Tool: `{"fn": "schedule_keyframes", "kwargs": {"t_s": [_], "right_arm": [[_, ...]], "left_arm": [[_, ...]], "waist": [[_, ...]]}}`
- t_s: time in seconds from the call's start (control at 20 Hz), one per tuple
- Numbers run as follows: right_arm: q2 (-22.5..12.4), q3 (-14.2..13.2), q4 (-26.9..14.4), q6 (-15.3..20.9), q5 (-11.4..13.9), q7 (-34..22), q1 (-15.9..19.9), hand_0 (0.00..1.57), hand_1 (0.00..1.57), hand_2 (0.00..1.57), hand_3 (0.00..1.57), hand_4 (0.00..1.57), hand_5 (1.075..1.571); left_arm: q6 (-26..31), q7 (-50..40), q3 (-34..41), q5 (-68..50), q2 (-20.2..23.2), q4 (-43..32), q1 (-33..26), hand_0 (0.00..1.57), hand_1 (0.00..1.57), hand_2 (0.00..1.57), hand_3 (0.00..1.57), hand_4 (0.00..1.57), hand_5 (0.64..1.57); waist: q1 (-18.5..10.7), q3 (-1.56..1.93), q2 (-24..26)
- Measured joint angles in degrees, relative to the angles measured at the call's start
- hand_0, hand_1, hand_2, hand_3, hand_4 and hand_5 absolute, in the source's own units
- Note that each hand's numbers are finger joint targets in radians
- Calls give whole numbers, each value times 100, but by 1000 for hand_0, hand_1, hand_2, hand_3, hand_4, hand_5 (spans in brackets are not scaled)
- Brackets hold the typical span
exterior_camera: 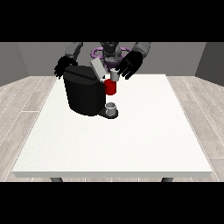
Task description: Insert the coffee pod into the coffee machine and close the lid
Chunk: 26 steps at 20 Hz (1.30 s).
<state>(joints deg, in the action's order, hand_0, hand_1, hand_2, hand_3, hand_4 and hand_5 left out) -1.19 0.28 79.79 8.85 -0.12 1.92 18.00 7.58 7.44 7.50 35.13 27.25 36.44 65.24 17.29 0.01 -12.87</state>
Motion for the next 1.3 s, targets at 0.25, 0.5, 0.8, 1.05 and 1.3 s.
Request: {"fn": "schedule_keyframes", "kwargs": {"t_s": [0.25,0.5,0.8,1.05,1.3], "right_arm": [[-50,-131,-60,26,-27,128,39,0,0,0,0,480,1571],[-165,-303,-92,-29,-150,41,95,0,0,0,0,525,1571],[-101,-279,-58,-5,-167,19,51,0,0,0,0,513,1571],[-112,-263,41,-18,-155,86,-59,0,0,0,0,481,1571],[-199,-384,23,-77,-242,138,62,0,0,0,0,457,1571]], "left_arm": [[-24,-119,-40,67,-119,0,122,1316,1316,1328,1225,510,1571],[-34,-131,-96,114,-281,-8,94,1206,1206,1261,1187,504,1571],[-45,-88,-102,159,-338,-42,128,1198,1198,1271,1200,505,1571],[3,-9,-64,187,-226,-107,136,1164,1164,1239,1182,492,1571],[-47,29,-53,234,-215,-123,157,1236,1236,1279,1197,487,1571]], "waist": [[-10,1,-86],[-58,1,-76],[-52,1,-99],[-23,0,-121],[-54,3,-256]]}}
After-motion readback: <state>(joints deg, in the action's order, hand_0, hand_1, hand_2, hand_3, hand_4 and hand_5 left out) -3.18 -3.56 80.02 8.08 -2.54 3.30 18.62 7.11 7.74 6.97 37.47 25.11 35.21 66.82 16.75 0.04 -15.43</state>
